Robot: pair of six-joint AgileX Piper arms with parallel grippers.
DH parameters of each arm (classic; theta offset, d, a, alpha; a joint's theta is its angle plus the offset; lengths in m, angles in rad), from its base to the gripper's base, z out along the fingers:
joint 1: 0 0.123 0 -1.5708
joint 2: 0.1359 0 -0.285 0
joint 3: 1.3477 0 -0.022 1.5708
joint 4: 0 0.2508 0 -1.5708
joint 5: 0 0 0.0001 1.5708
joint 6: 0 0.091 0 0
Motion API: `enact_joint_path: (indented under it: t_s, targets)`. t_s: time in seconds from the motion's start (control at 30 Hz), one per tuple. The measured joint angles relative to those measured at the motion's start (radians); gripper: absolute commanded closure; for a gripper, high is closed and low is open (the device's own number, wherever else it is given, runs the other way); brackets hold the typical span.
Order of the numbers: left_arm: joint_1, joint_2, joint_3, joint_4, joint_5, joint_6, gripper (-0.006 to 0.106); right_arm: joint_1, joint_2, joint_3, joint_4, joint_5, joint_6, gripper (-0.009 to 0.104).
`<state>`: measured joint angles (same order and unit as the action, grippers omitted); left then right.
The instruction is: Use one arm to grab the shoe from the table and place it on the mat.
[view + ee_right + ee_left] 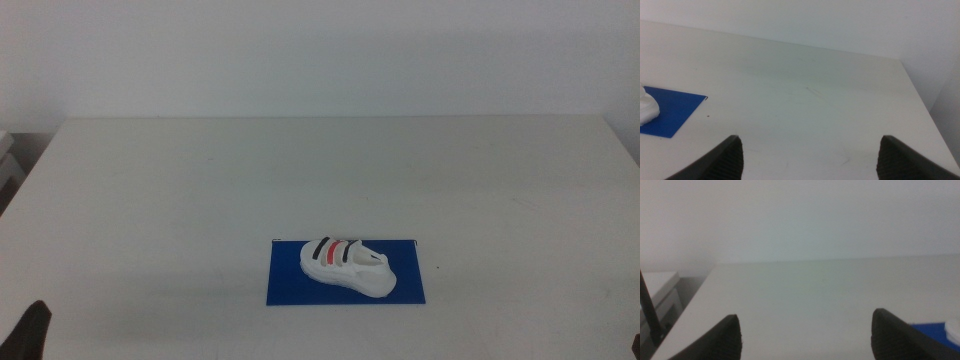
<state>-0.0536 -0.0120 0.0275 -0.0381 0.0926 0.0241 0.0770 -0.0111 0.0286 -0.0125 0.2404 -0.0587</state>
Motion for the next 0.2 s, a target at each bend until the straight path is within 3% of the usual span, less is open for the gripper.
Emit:
enact_joint_path:
  t_s: [0.2]
  targets:
    - [0.0,0.0,0.0,0.0,0.054,0.0,0.013,0.0,0.0,0.0,0.0,0.0,0.0,0.017]
